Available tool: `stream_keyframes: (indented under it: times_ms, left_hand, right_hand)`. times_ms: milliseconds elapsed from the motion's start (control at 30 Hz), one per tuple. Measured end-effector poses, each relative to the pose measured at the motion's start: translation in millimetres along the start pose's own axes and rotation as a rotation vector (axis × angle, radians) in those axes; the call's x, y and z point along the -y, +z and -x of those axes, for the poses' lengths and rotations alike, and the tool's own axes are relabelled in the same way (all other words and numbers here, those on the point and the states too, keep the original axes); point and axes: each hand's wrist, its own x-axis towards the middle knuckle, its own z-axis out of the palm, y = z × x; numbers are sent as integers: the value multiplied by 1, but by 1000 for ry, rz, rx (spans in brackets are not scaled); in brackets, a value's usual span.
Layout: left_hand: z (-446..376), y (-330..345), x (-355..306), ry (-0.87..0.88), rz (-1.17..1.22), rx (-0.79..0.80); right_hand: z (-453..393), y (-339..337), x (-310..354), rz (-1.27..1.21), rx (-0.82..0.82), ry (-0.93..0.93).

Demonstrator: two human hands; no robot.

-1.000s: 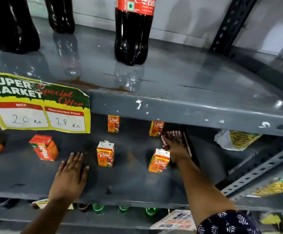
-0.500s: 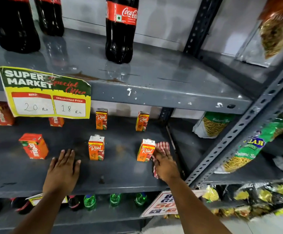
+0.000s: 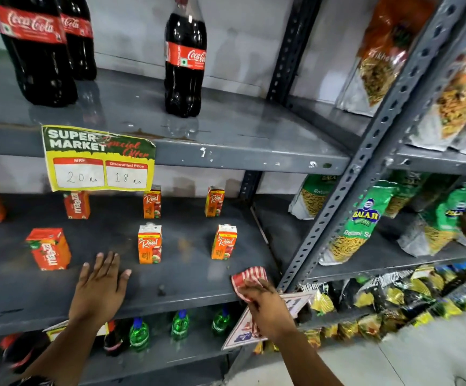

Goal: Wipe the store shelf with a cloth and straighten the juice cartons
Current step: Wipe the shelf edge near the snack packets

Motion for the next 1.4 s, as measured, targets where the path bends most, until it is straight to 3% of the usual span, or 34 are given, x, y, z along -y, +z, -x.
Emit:
stream_keyframes:
  times_ms: [200, 300, 400, 667, 900, 967, 1100, 1267, 1400]
  left_hand:
    - [6, -1, 6, 65, -17, 64]
    - [4, -1, 5, 68, -18, 54]
    - [4, -6, 2, 52, 16, 67]
    - [15, -1, 13, 109, -47, 174]
    - [20, -7, 11, 144, -47, 200]
    - [20, -8, 11, 149, -43, 190]
    - [21, -7, 11, 156, -13, 166]
    - [21, -7, 15, 169, -8, 187]
    - [22, -10, 13, 182, -1, 185]
  right_hand:
    - [41, -23, 15, -74, 0, 40]
    - [37, -40, 27, -251, -121, 126]
    - [3, -57, 41, -266, -232, 154]
    - [-66, -27, 63, -16, 27, 271]
    - [14, -49, 86, 173, 127, 207]
    - [27, -69, 90, 178, 126, 242]
    - [5, -86, 90, 77, -35, 319]
    - [-17, -45, 72, 66, 80, 356]
    - [17, -32, 72, 37, 9, 382]
